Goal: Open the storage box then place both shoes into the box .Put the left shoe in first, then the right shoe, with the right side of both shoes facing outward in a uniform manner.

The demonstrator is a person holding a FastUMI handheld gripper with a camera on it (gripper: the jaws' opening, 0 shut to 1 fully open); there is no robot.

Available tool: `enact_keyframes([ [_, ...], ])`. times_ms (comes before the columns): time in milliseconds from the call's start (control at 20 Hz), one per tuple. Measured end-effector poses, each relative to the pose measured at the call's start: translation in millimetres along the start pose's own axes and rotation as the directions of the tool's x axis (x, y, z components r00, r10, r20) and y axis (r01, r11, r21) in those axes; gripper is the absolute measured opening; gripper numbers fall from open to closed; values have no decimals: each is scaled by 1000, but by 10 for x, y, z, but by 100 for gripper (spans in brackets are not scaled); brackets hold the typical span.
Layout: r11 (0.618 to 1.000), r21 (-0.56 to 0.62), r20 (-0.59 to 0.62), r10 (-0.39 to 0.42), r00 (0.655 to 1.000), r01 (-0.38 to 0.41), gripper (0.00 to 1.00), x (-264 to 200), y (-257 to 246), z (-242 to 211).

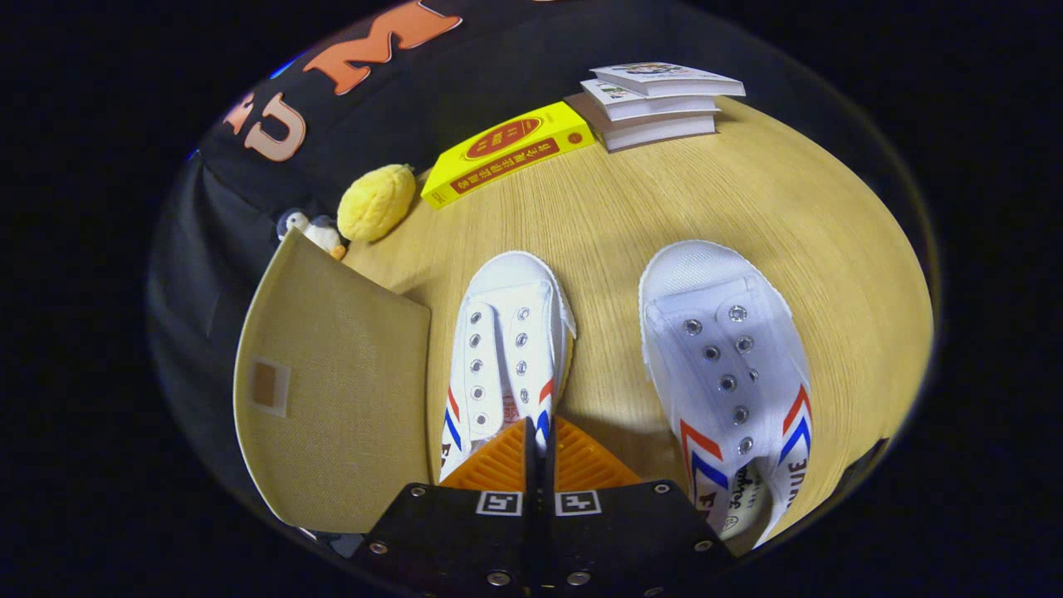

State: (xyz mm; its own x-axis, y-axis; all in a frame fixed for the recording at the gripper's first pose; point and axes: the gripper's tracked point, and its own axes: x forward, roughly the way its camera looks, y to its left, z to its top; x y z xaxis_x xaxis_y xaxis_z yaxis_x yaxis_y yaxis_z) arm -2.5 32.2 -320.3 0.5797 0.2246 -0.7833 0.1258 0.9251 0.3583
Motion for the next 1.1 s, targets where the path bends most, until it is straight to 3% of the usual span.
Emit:
enact_keyframes([
  [450, 980, 149, 114, 117, 987, -134, 0, -363, 285, 269],
  [1100, 965, 46, 299, 234, 925, -259, 0, -1418, 1432, 860],
])
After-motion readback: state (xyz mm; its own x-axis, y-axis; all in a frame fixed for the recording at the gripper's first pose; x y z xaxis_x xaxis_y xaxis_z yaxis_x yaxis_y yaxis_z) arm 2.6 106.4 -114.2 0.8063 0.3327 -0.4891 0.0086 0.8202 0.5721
